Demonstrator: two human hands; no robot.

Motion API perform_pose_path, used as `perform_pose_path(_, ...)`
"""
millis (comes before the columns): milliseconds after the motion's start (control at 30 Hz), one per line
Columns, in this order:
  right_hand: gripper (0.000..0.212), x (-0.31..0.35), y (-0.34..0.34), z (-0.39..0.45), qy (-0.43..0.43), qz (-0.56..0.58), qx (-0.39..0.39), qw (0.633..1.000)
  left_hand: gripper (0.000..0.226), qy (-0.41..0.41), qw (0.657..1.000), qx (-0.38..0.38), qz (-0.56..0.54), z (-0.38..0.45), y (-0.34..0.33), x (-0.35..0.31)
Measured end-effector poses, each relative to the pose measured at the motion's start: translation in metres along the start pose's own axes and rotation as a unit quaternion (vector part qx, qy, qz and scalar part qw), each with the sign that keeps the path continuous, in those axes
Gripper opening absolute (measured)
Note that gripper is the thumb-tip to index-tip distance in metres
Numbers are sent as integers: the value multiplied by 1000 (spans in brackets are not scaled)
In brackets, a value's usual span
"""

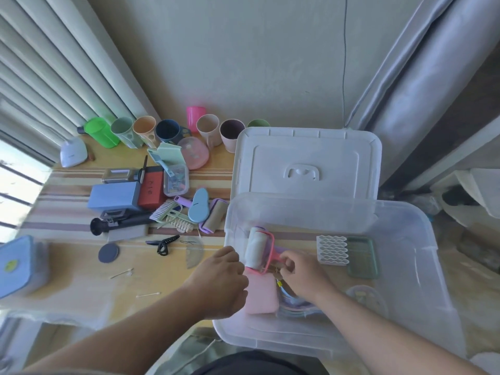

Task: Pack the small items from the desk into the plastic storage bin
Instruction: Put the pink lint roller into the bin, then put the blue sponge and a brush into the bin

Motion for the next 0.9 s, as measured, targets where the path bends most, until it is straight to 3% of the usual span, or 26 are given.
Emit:
perform_pose_path(167, 32, 42, 12, 0, 30, 66, -40, 997, 40, -5, 989, -132, -62, -13, 3, 9)
perform_pose_path(300, 25, 93, 12, 0, 46, 105, -60, 992, 29, 4, 975, -178, -137, -37, -14, 27)
perform_pose_path(400, 27, 152, 5, 4, 190, 11, -122, 974, 21, 46, 969, -173, -172, -57, -39, 59)
perform_pose_path(500, 22, 214, -26, 15, 321, -64, -134, 936, 33, 202, 951, -119, -201, -83, -80, 121)
perform_pose_path(600, 24, 252, -83, 46, 268, -74, -46, 959, 36, 342, 915, -22, -212, -123, -124, 193)
perform_pose_path(667, 35, 261, -132, 74, 178, -113, 60, 976, 41, 391, 898, -15, -200, -151, -144, 239)
perform_pose_path(733, 45, 262, -177, 98, 111, -171, 148, 968, 46, 418, 890, -19, -182, -174, -157, 284)
perform_pose_path(833, 48, 255, -230, 127, 103, -251, 189, 944, 63, 433, 886, 3, -166, -196, -171, 342)
perform_pose_path(900, 38, 245, -254, 138, 96, -294, 185, 933, 77, 438, 885, 37, -155, -203, -181, 371)
Point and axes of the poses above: each hand's wrist, its own z-axis towards the middle knuckle, its own y-axis out of the back of the hand, x = y × z, the point moved 3 cm from there along z, towards the middle knuckle, and after that the axes turned 12 degrees about z, right-handed, at the moved point
